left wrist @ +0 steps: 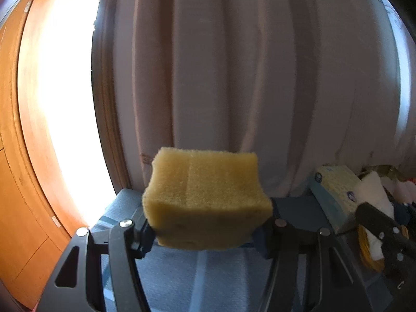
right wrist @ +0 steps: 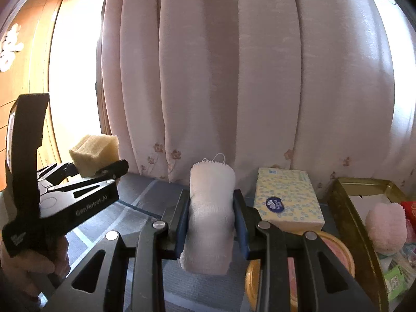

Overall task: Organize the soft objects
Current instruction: 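Carry the yellow sponge and white rolled towel over the gold tray with both tools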

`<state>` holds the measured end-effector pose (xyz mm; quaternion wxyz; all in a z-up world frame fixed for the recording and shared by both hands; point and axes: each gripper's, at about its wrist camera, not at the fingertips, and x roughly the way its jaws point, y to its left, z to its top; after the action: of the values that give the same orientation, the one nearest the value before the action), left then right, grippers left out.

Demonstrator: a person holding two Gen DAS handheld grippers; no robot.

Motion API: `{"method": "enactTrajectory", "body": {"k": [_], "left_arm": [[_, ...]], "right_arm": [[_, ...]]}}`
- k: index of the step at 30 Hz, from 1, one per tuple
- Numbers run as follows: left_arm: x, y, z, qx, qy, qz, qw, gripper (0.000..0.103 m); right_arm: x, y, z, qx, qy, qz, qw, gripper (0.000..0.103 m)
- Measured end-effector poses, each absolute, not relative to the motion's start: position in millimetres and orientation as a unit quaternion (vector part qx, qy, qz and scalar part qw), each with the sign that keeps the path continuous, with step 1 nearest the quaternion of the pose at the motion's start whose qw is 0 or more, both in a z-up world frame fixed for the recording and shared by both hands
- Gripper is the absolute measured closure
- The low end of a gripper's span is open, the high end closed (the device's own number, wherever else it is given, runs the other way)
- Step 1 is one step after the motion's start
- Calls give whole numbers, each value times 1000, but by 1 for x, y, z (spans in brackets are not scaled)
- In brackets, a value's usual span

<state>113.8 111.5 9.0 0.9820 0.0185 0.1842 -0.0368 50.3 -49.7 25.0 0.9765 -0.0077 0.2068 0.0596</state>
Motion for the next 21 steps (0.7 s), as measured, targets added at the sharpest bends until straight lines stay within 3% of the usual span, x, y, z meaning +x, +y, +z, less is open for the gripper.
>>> {"method": "enactTrajectory", "body": {"k": [21], "left_arm": [[65,65,7,8,170,-38,985,43]], "right_arm": [[4,-88,33,-21,190,40,981,68]]}}
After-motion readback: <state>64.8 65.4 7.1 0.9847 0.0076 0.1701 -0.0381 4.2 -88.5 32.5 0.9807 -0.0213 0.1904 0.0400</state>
